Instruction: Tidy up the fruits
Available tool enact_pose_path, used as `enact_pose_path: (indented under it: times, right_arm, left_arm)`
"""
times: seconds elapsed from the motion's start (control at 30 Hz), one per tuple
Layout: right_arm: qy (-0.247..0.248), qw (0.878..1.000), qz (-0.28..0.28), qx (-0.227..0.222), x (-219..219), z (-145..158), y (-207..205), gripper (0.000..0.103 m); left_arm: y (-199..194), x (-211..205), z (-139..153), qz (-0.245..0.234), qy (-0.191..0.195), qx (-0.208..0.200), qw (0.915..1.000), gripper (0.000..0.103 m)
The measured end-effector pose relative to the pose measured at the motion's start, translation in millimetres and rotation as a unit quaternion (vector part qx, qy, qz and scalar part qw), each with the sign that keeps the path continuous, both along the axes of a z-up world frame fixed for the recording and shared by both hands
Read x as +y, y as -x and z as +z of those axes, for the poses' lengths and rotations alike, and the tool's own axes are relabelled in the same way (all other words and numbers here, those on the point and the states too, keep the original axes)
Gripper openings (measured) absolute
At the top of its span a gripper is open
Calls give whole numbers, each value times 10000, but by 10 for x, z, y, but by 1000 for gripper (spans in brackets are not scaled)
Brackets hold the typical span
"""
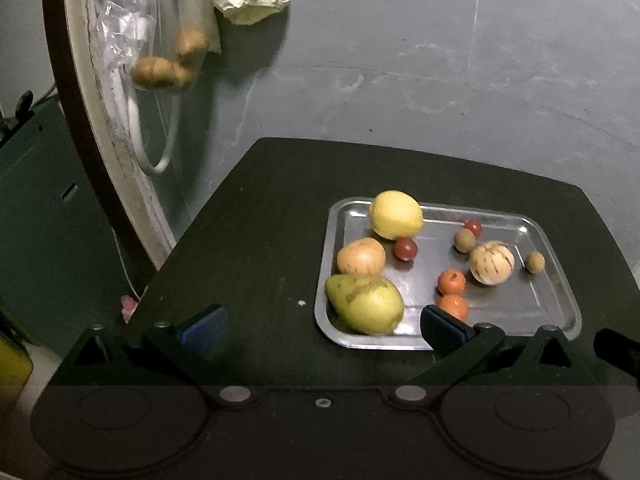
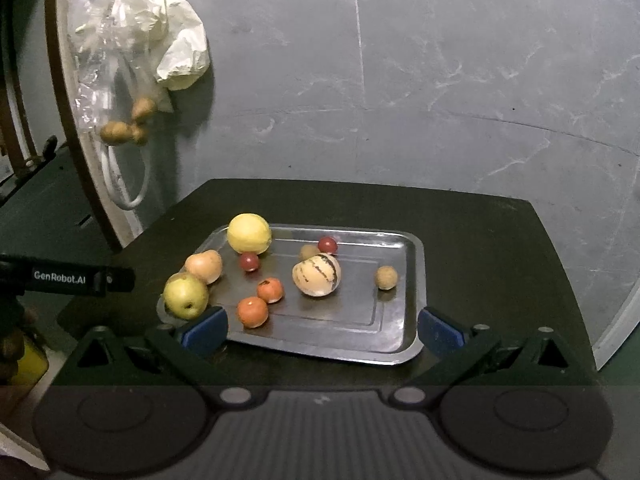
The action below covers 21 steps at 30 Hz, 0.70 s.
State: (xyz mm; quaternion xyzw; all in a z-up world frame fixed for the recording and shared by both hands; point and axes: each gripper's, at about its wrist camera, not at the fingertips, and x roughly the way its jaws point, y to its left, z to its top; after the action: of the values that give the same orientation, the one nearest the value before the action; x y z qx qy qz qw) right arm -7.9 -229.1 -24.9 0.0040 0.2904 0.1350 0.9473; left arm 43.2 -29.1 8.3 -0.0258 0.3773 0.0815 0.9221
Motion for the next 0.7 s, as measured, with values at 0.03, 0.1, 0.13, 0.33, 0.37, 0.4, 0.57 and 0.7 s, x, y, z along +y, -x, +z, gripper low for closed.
enact_pose_path:
  times: [0.03,0.1,0.13,0.33,0.37,0.4,0.57,0.7]
  right_arm:
    - [-2,10000,26,20,-4,-10,24,103]
    - [-17,10000,65,64,-15,-29,72,103]
    - [-28,9999,86,88,-23,-38,96,103]
    - [-65,9996,83,275,-12,-84,188,103]
    - [-55,9995,77,302,-2,-91,193,103]
    - [-42,9994,64,332,6,-104,201,103]
    - [-18,9991,24,421,39,-134,224,103]
    - [34,9990,0,440,59,-130,228,103]
  left_arm:
    - [34,-16,-2,2,-5,10,10000,102]
    - [103,-42,1,13,-22,33,10000,102]
    - [127,-49,0,9,-38,46,10000,102]
    - [320,-67,26,19,-144,164,9998,102]
    - [341,-66,32,5,-167,179,9997,102]
    - [354,-66,34,-15,-189,196,9996,102]
    - [396,-40,33,-54,-230,227,9995,102]
    - [408,-8,12,-116,-219,254,9994,102]
